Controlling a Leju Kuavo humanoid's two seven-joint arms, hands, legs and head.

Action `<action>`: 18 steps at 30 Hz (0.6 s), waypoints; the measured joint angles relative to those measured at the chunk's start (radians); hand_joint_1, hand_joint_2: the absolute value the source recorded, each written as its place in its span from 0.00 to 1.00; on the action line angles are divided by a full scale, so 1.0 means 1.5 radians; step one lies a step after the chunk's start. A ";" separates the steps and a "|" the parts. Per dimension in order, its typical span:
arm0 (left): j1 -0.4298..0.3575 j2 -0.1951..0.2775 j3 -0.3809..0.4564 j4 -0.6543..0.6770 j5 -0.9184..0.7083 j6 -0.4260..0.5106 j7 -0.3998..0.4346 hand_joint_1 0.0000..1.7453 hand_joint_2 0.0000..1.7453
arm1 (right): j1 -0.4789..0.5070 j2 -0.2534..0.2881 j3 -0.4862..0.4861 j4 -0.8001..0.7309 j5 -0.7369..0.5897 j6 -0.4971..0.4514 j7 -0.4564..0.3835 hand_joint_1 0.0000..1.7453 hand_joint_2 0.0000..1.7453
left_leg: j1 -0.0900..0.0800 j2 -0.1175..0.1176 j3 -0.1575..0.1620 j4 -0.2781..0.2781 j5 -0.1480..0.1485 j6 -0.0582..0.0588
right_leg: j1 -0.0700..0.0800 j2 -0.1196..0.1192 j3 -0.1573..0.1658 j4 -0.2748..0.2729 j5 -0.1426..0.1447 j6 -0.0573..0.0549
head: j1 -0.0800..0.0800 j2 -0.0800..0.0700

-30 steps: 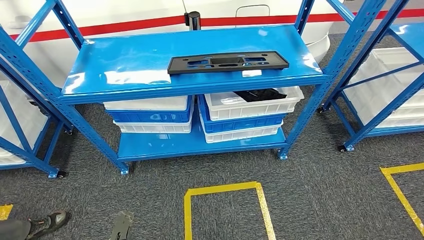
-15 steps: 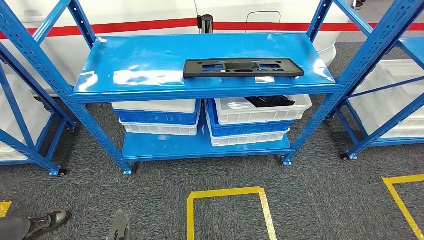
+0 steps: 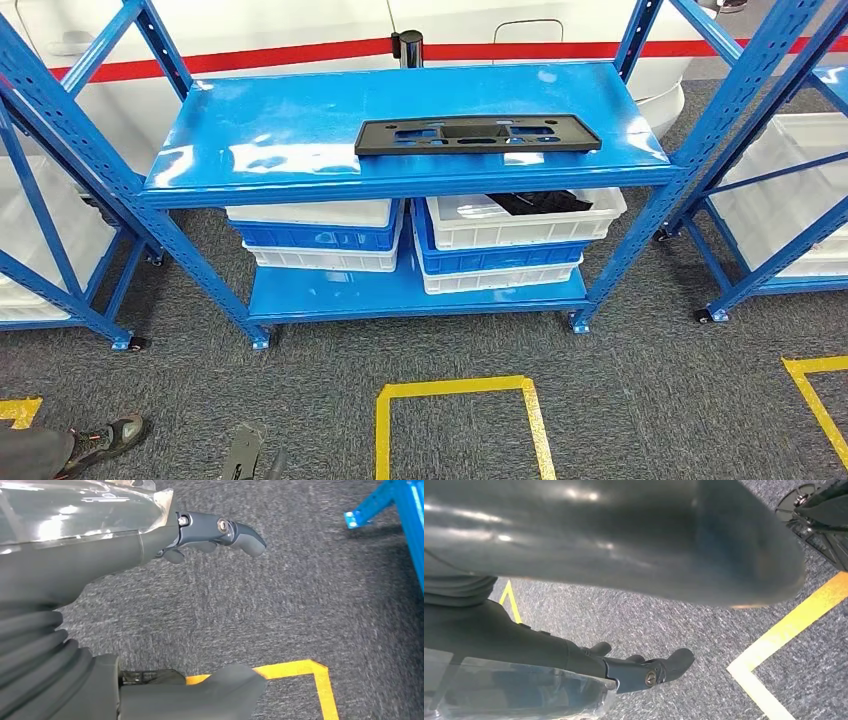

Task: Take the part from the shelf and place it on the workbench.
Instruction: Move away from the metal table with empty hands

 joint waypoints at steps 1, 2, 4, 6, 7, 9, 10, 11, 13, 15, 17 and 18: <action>0.000 0.000 0.000 0.000 0.000 0.000 0.001 0.00 1.00 | 0.000 0.000 0.000 0.000 0.000 0.001 0.000 0.00 0.00 | 0.000 0.001 -0.004 0.006 0.005 0.000 | 0.000 -0.001 0.000 0.000 0.000 0.000 | 0.000 0.000; 0.000 0.000 0.000 0.000 0.000 0.000 0.002 0.00 1.00 | 0.000 0.000 0.000 0.000 0.001 0.002 -0.001 0.00 0.00 | 0.000 0.002 0.006 -0.015 0.023 0.001 | 0.000 -0.001 0.001 0.000 0.000 0.000 | 0.000 0.000; -0.001 0.001 0.001 0.000 0.001 0.000 0.005 0.00 1.00 | -0.002 0.000 0.000 0.000 0.000 0.004 -0.001 0.00 0.00 | 0.000 0.005 0.051 -0.107 0.068 0.005 | 0.001 -0.001 0.004 0.000 -0.001 0.001 | 0.000 0.000; -0.002 0.001 0.002 0.000 0.001 0.000 0.008 0.00 1.00 | -0.004 0.001 0.000 0.000 0.000 0.005 -0.002 0.00 0.00 | -0.001 0.008 0.083 -0.172 0.089 0.009 | 0.007 -0.001 0.003 0.002 -0.004 0.003 | 0.001 0.000; -0.002 0.001 0.002 0.000 0.001 0.000 0.010 0.00 1.00 | -0.005 0.000 0.000 0.000 0.000 0.005 -0.002 0.00 0.00 | -0.003 0.008 0.088 -0.183 0.089 0.009 | 0.011 -0.002 0.000 0.002 -0.006 0.004 | 0.001 0.000; -0.002 -0.001 0.003 0.000 0.001 0.000 0.011 0.00 1.00 | -0.005 0.000 0.000 0.000 0.000 0.009 -0.002 0.00 0.00 | -0.006 0.006 0.088 -0.186 0.091 0.009 | 0.015 -0.002 -0.003 0.003 -0.007 0.004 | 0.001 0.000; -0.002 -0.001 0.003 0.000 0.001 0.000 0.012 0.00 1.00 | -0.005 0.000 0.000 0.000 0.000 0.012 -0.002 0.00 0.00 | -0.009 0.005 0.088 -0.186 0.091 0.011 | 0.015 -0.002 -0.003 0.002 -0.006 0.006 | 0.001 0.000; -0.002 -0.001 0.003 0.000 0.000 0.000 0.013 0.00 1.00 | -0.005 0.000 0.000 0.000 0.001 0.015 -0.002 0.00 0.00 | -0.012 0.005 0.088 -0.185 0.091 0.013 | 0.015 -0.002 -0.002 0.002 -0.005 0.008 | 0.001 0.000; -0.002 -0.001 0.003 0.000 -0.001 -0.001 0.015 0.00 1.00 | -0.004 0.002 0.000 0.000 0.001 0.018 -0.002 0.00 0.00 | -0.014 0.005 0.086 -0.185 0.093 0.017 | 0.013 -0.002 0.000 0.000 -0.003 0.011 | 0.001 0.000; -0.002 -0.001 0.003 0.000 -0.002 -0.003 0.019 0.00 1.00 | -0.004 0.002 0.000 0.000 0.002 0.018 -0.002 0.00 0.00 | -0.015 0.005 0.085 -0.185 0.094 0.019 | 0.012 -0.002 0.001 -0.001 -0.001 0.014 | 0.001 0.000; -0.002 -0.001 0.003 0.000 -0.004 -0.006 0.022 0.00 1.00 | -0.004 0.002 0.000 0.000 0.002 0.018 -0.002 0.00 0.00 | -0.016 0.005 0.084 -0.185 0.094 0.020 | 0.011 -0.002 0.001 -0.002 0.000 0.015 | 0.001 0.000; -0.002 -0.001 0.003 0.000 -0.004 -0.006 0.023 0.00 1.00 | -0.004 0.002 0.000 0.000 0.002 0.018 -0.002 0.00 0.00 | -0.016 0.005 0.084 -0.185 0.094 0.021 | 0.011 -0.002 0.001 -0.003 0.000 0.015 | 0.001 0.000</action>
